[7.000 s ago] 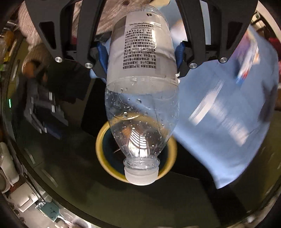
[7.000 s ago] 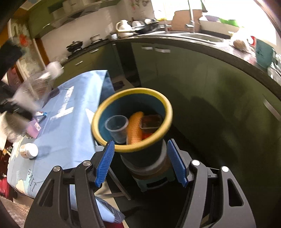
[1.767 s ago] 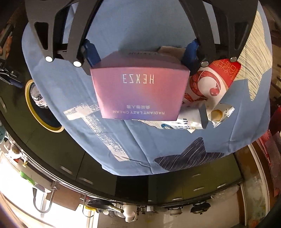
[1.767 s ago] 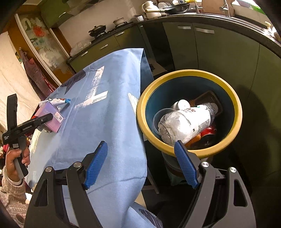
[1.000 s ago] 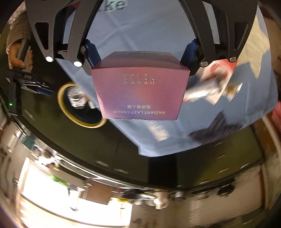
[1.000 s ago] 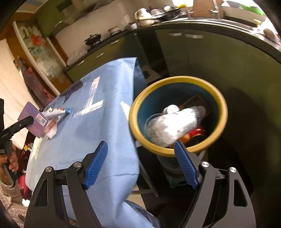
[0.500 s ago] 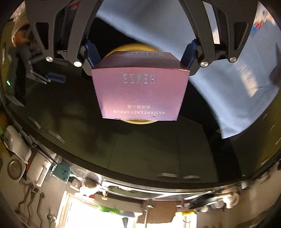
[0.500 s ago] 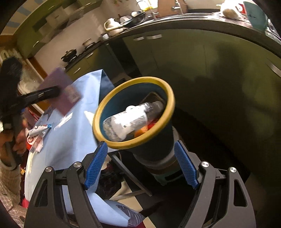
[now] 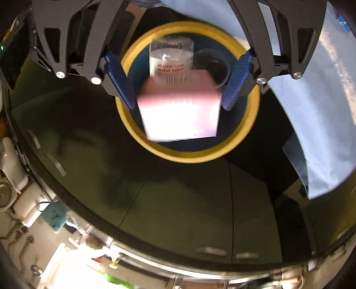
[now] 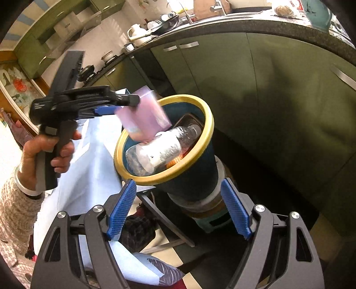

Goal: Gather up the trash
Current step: 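Carry the pink box over the bin and open the left gripper, then grasp the white milk tube by its end with the right gripper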

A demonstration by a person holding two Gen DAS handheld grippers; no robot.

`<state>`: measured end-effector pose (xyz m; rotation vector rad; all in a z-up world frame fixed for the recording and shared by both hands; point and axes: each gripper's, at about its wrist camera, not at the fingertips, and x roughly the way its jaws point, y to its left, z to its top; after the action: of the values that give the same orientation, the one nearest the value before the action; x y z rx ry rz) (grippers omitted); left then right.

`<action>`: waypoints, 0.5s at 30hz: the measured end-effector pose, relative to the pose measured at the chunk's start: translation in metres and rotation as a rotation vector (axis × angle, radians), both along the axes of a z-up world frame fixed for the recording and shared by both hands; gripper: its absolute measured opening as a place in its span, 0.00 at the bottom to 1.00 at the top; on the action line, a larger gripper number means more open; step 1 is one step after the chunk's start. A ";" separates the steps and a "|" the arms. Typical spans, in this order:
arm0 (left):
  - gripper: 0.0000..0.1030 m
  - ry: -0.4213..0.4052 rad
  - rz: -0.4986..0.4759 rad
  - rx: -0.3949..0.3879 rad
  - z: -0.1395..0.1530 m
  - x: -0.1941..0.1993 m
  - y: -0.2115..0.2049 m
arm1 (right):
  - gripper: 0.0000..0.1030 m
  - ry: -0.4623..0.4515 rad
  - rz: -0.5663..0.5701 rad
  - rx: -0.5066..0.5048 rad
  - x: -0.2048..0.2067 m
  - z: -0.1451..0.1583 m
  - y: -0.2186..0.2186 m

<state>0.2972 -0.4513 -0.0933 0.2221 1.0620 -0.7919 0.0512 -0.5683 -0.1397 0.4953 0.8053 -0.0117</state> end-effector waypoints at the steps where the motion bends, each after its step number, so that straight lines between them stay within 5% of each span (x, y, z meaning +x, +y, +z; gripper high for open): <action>1: 0.80 -0.012 0.001 -0.004 0.007 -0.003 0.006 | 0.75 -0.002 0.002 -0.001 0.001 0.001 0.002; 10: 0.87 -0.140 0.083 -0.128 0.086 -0.067 0.130 | 0.75 -0.043 0.125 -0.064 0.018 0.031 0.043; 15: 0.91 -0.239 0.220 -0.165 0.109 -0.109 0.227 | 0.75 -0.049 0.273 -0.136 0.045 0.055 0.090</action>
<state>0.1877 -0.2242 0.0157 0.0557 0.7764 -0.6328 0.0964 -0.4779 -0.0850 0.2535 0.8125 0.1961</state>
